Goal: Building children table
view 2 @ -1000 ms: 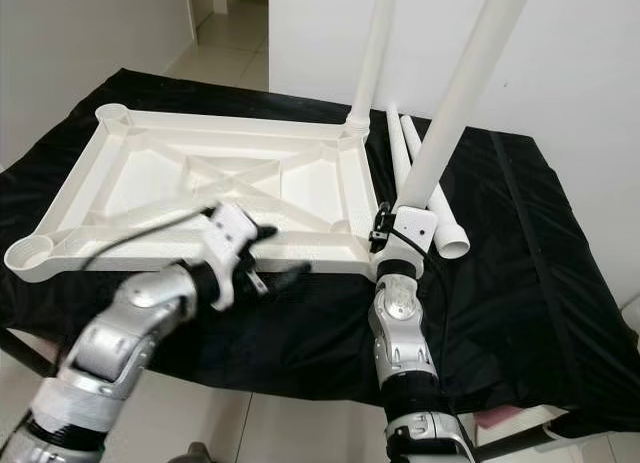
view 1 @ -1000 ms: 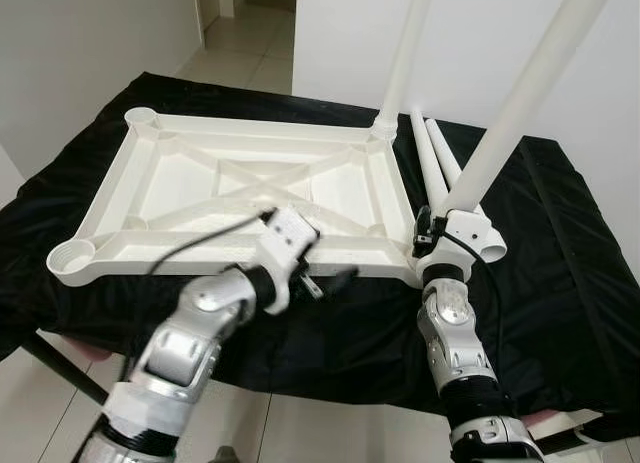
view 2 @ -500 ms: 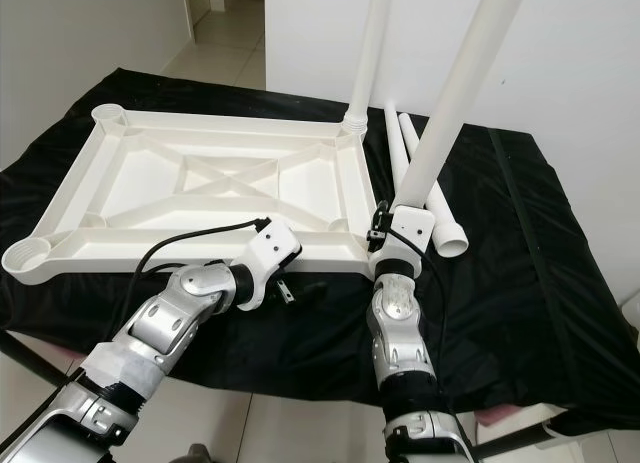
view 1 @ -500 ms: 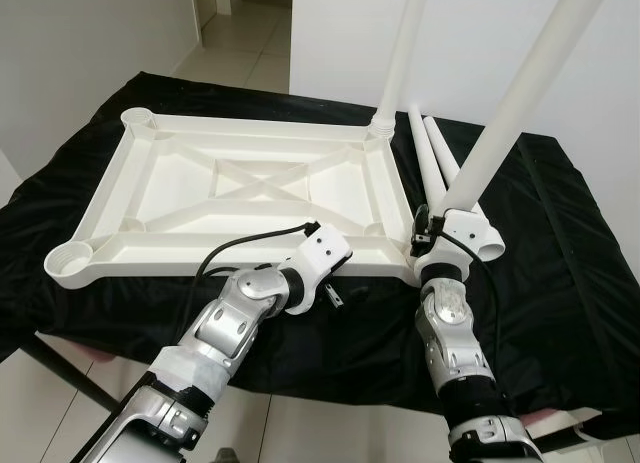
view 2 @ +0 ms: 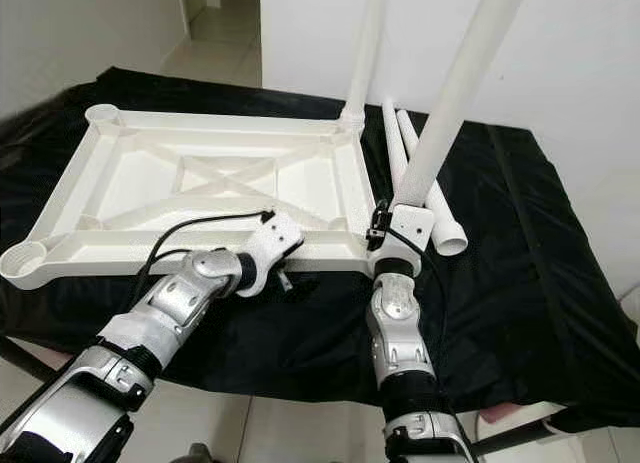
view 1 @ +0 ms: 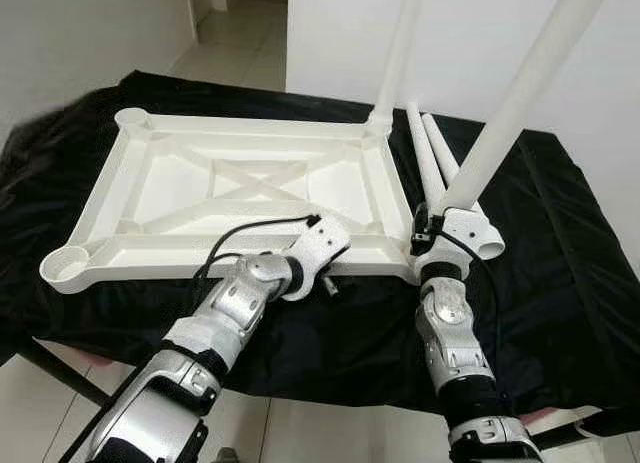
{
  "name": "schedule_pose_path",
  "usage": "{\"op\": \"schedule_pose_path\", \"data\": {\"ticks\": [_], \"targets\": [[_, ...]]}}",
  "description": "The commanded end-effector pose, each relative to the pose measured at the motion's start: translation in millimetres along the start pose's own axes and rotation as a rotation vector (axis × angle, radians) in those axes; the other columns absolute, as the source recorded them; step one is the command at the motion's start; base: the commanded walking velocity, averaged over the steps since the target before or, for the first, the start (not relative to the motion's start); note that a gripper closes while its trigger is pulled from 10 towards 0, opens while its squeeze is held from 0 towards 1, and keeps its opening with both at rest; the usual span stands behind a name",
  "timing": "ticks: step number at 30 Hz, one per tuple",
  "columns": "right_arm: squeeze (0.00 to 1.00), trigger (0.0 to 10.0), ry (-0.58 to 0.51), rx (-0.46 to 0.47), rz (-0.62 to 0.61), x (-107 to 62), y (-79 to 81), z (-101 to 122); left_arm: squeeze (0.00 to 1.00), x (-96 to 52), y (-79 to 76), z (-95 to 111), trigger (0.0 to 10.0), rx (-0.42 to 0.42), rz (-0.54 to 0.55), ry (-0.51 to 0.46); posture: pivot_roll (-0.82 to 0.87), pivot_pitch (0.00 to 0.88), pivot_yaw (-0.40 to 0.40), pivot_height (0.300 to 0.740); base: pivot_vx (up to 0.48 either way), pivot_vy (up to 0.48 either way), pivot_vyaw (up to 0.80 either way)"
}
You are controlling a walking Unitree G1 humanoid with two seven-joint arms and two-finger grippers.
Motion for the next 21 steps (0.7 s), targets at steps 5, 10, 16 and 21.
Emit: {"op": "schedule_pose_path", "data": {"ticks": [5, 10, 16, 21], "targets": [[0.0, 10.0, 0.219, -0.042, -0.033, -21.4, -12.1, -46.9, 0.0, 1.3, 2.4, -28.5, 0.0, 0.007, 0.061, 0.1, 0.11, 0.071, -0.012, 0.74, 0.0, 0.0, 0.0], [0.0, 10.0, 0.223, -0.045, -0.033, -23.0, -12.9, -48.0, 0.0, -2.4, 8.0, -26.8, 0.0, -0.006, 0.066, 0.083, 0.11, 0.064, -0.01, 0.74, 0.0, 0.0, 0.0], [0.0, 10.0, 0.225, -0.045, -0.033, -23.4, -13.5, -48.9, 0.0, -10.3, 11.4, -26.5, 0.0, 0.002, 0.056, 0.069, 0.11, 0.058, -0.008, 0.74, 0.0, 0.0, 0.0], [0.0, 10.0, 0.222, -0.049, -0.03, -22.6, -14.1, -48.8, 0.0, -20.6, 11.2, -30.9, 0.0, 0.01, 0.051, 0.068, 0.11, 0.053, -0.005, 0.74, 0.0, 0.0, 0.0]]}}
Point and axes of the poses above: a point about 5 cm out from each wrist's last joint towards the gripper, its own x axis pointing out of the wrist towards the gripper, its own z axis along the axis of the wrist's last joint, y = z × x, the point moved 1 cm from there along x, pointing out of the wrist towards the gripper, and after that the axes turned 8 degrees about -x, right-handed, at the moved point
